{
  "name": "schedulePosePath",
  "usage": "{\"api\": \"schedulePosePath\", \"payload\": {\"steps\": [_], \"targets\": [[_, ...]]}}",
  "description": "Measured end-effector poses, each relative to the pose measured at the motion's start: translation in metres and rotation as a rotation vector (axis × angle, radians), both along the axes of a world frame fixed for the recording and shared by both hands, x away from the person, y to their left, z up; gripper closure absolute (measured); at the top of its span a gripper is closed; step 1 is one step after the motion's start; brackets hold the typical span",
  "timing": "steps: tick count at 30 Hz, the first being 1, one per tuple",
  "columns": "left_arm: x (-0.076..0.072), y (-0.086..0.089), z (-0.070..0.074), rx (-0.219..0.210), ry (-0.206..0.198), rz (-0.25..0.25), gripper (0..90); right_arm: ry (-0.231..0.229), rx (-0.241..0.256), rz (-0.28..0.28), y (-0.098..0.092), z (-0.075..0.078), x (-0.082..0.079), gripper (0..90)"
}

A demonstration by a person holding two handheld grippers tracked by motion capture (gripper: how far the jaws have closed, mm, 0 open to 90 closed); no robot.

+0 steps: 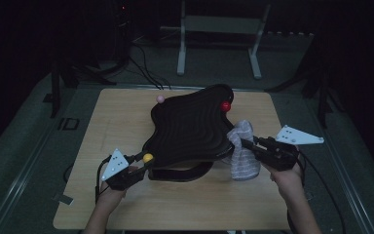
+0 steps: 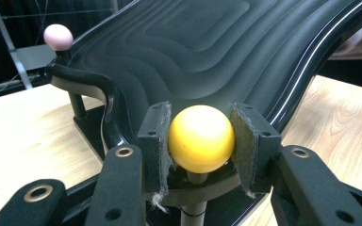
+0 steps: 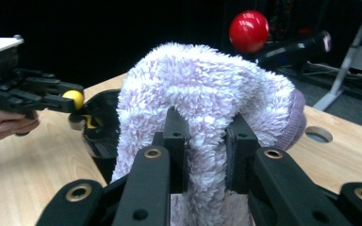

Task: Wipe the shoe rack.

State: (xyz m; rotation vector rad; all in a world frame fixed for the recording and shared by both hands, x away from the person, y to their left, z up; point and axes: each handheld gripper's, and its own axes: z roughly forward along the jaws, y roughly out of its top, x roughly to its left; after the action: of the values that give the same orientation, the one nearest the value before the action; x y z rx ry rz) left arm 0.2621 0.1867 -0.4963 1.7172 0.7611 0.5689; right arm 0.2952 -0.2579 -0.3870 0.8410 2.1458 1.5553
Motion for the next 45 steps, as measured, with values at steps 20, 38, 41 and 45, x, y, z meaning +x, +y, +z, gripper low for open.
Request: {"api": "schedulePosePath", "payload": {"steps": [20, 38, 41, 45], "targets": [[-0.005, -0.005, 0.001, 0.013, -0.003, 0.012, 60.1, 0.043, 0.005, -0.031, 0.001, -0.022, -0.024, 75.3], [-0.003, -0.01, 0.001, 0.013, 0.001, -0.014, 60.2, 0.022, -0.028, -0.044, 0.015, -0.03, -0.035, 75.5], [-0.003, -0.013, 0.001, 0.016, -0.004, -0.013, 60.1, 0.058, -0.04, -0.031, 0.017, -0.036, -0.033, 75.4], [-0.004, -0.014, 0.002, 0.021, -0.004, -0.003, 60.1, 0.046, -0.039, 0.011, 0.02, -0.029, -0.044, 75.3]]}}
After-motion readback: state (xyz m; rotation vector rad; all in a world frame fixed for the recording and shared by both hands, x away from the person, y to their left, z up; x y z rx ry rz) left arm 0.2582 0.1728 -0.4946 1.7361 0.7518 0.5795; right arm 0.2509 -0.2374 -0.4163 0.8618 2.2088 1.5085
